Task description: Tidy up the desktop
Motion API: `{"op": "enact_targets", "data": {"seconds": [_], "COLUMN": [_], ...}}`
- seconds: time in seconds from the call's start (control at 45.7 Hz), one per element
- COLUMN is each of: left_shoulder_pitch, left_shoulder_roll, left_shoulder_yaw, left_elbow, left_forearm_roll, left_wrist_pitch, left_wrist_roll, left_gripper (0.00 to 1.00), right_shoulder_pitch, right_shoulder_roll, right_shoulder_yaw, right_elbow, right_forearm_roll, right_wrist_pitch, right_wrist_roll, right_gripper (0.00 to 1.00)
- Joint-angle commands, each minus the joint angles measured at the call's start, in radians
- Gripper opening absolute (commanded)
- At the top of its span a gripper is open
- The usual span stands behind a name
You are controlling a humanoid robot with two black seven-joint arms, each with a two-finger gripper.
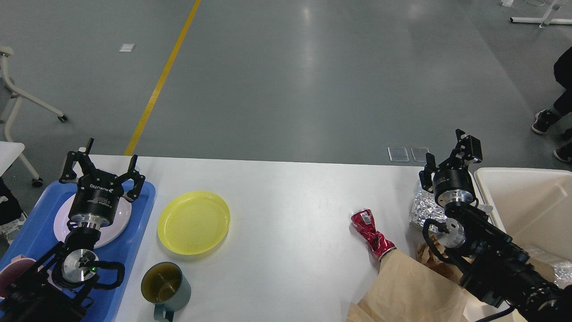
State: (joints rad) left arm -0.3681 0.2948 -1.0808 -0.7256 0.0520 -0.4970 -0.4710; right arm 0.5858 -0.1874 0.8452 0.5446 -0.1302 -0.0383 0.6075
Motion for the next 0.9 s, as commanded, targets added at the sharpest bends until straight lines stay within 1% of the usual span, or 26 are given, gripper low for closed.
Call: {"op": "enact_targets", "data": {"seconds": [0.0, 0.131, 0.7, 0.744, 0.875], "left_shoulder_pitch": [0.002, 0.002, 0.000, -0.006, -0.009], "left_shoulder_roll": [-0.002, -0.002, 0.001, -0.006, -0.002], "left_shoulder_yaw": [-0.007, -0.010, -0.008, -0.007, 0.013], "left_elbow": [0.000, 0.000, 0.000, 0.000, 0.000], "left_forearm_roll": [0.000, -0.001, -0.006, -0.006, -0.004], "left_wrist_pitch": [0.000, 0.000, 0.000, 0.017, 0.020], "left_wrist_roll": [0.000, 0.005, -0.003, -0.009, -0.005], "left_gripper": [0.96, 0.96, 0.96, 0.96, 0.96], "right_shoulder_pitch": [0.000, 0.000, 0.000, 0.000, 0.000], "right_shoulder_roll": [0.000, -0.001, 0.000, 0.000, -0.001], "right_shoulder_yaw": [0.000, 0.000, 0.000, 0.000, 0.000], "right_elbow": [0.000, 0.000, 0.000, 0.002, 0.002], "right_forearm_roll": [0.000, -0.002, 0.000, -0.002, 0.000], "right_wrist_pitch": [0.000, 0.000, 0.000, 0.000, 0.000], "right_wrist_roll": [0.000, 0.000, 0.000, 0.000, 0.000], "right_gripper": [1.00, 1.00, 1.00, 1.00, 1.00]}}
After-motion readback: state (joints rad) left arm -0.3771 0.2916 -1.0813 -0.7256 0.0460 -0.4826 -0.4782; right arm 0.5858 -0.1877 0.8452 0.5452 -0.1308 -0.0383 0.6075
